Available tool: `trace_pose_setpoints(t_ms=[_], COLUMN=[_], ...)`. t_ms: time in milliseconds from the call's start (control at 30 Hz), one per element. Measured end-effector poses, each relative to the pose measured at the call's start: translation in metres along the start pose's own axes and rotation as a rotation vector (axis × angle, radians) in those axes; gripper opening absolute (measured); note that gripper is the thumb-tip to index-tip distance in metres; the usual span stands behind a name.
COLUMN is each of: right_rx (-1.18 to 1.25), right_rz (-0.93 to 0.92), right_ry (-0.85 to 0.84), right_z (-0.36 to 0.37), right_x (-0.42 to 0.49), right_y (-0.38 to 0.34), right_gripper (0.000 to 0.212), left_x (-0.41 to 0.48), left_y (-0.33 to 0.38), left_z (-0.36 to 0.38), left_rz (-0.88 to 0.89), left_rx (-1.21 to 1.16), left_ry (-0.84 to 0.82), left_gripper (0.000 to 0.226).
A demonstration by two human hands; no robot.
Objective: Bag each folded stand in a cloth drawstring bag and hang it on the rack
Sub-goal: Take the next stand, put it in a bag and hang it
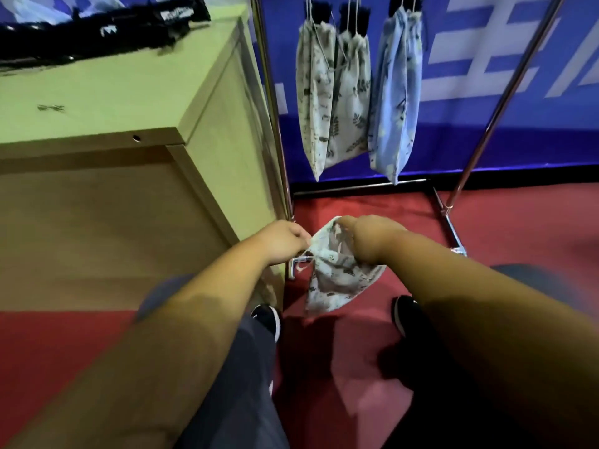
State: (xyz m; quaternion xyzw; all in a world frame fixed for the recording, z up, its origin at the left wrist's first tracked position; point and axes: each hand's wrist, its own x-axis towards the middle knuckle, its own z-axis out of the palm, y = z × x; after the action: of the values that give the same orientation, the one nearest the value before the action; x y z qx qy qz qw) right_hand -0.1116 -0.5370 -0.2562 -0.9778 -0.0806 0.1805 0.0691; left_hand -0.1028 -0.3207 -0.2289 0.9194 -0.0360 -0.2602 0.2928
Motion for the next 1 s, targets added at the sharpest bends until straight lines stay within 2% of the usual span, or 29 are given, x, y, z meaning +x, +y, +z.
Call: trace_pose_setpoints(t_ms=[67, 133, 300, 400, 533, 633, 733, 867, 1000], right_rx=[-0.005, -0.04, -0.087, -0.034, 0.156, 0.271, 0.477, 0.659, 0.971], right_rz=[-0.004, -0.025, -0.077, -0.024, 0.081, 0.113, 0.119, 0.091, 0.034], right_ry=[-0.113, -0.155, -0.175, -0.128, -0.065, 0.004, 0.082, 0.218, 0.233], right_z=[0.009, 0.012, 0.001, -0.007, -0.009, -0.011, -0.022, -0.061, -0.118], right_x=[0.018, 0.033, 0.054, 0.061, 0.06, 0.048, 0.025, -0.005, -0.029], right_y=[-0.004, -0.013, -0.04, -0.046, -0.046, -0.048, -0.052, -0.059, -0.072], right_gripper=[0.064, 0.053, 0.042, 0.04, 0.036, 0.034, 0.031, 0.029, 0.025], left_x=[0.007, 0.013, 0.022, 0.025, 0.019, 0.007, -0.008, -0.04, -0.082], left_y=[-0.006, -0.01, -0.01, -0.007, -0.003, 0.0, 0.006, 0.029, 0.064], left_z=[0.004, 0.003, -0.004, -0.006, -0.007, -0.006, -0.012, -0.039, -0.09], left_rz=[-0.014, -0.007, 0.041, 0.064, 0.085, 0.108, 0.113, 0.165, 0.288], left_rx=[0.197, 0.288, 0.308, 0.311, 0.275, 0.211, 0.049, -0.189, -0.364], left_ry=[-0.034, -0.02, -0.031, 0.001, 0.057, 0.1, 0.111, 0.098, 0.209], left_gripper=[0.027, 0.033, 0.033, 0.031, 0.027, 0.023, 0.018, 0.018, 0.016])
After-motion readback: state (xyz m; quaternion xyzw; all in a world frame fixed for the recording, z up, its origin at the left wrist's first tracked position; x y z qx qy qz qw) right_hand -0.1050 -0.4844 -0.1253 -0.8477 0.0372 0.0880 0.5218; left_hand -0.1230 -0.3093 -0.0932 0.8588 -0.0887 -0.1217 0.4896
